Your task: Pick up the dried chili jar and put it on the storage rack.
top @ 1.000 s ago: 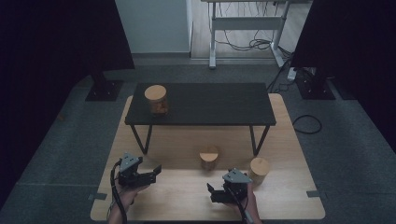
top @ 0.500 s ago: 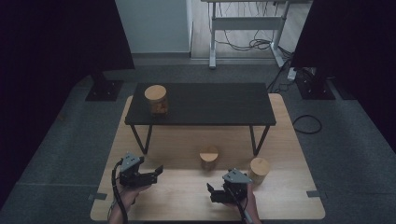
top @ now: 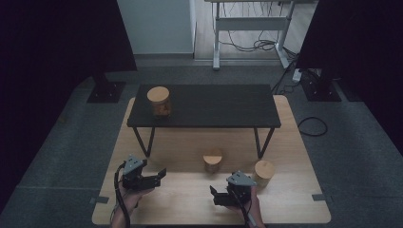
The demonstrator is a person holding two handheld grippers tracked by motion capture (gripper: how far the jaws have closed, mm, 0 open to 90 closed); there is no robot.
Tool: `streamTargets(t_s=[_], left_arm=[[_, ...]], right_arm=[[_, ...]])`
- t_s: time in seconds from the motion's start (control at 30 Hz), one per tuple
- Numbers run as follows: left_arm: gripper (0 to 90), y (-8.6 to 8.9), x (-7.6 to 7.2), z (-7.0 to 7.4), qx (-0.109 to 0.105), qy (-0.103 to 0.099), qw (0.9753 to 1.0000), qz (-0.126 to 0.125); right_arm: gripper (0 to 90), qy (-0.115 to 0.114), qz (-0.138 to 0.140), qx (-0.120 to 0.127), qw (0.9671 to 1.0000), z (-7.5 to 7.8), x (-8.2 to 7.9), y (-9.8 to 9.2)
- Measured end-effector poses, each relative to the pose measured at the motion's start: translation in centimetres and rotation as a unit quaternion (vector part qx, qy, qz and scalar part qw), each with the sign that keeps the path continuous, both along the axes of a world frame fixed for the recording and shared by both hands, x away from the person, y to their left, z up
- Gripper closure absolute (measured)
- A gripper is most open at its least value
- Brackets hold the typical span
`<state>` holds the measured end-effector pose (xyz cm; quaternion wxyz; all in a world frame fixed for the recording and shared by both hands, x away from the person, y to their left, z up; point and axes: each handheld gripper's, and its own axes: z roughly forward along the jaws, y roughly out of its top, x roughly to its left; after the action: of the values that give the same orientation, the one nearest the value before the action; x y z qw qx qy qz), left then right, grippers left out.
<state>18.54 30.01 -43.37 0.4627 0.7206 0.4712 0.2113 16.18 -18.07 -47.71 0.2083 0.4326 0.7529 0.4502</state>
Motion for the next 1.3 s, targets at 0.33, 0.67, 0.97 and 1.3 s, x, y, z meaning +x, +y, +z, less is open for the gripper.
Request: streamTargets(t_s=[0.33,0.67,0.97,1.3], left_arm=[[8.3,0.0,0.2,-0.1,0.000,0.002,1.0000,0.000],[8.3,0.0,0.1,0.0,-0.001,0.002,1.0000,-0.003],[8.3,-0.2,0.2,0.0,0.001,0.004,1.0000,-0.007],[8.4,-0.2,0.3,-0.1,0.001,0.008,0.9999,-0.009]], right_arm=[[2.0,0.006,-0.013,0.008,0.9999,0.0,0.5,0.1],[2.0,0.007,-0.013,0.011,0.9998,0.0,1.5,0.7],[2.3,0.009,-0.014,0.007,0.9998,-0.1,2.7,0.6],[2.3,0.015,-0.012,0.003,0.9998,-0.2,3.9,0.7]])
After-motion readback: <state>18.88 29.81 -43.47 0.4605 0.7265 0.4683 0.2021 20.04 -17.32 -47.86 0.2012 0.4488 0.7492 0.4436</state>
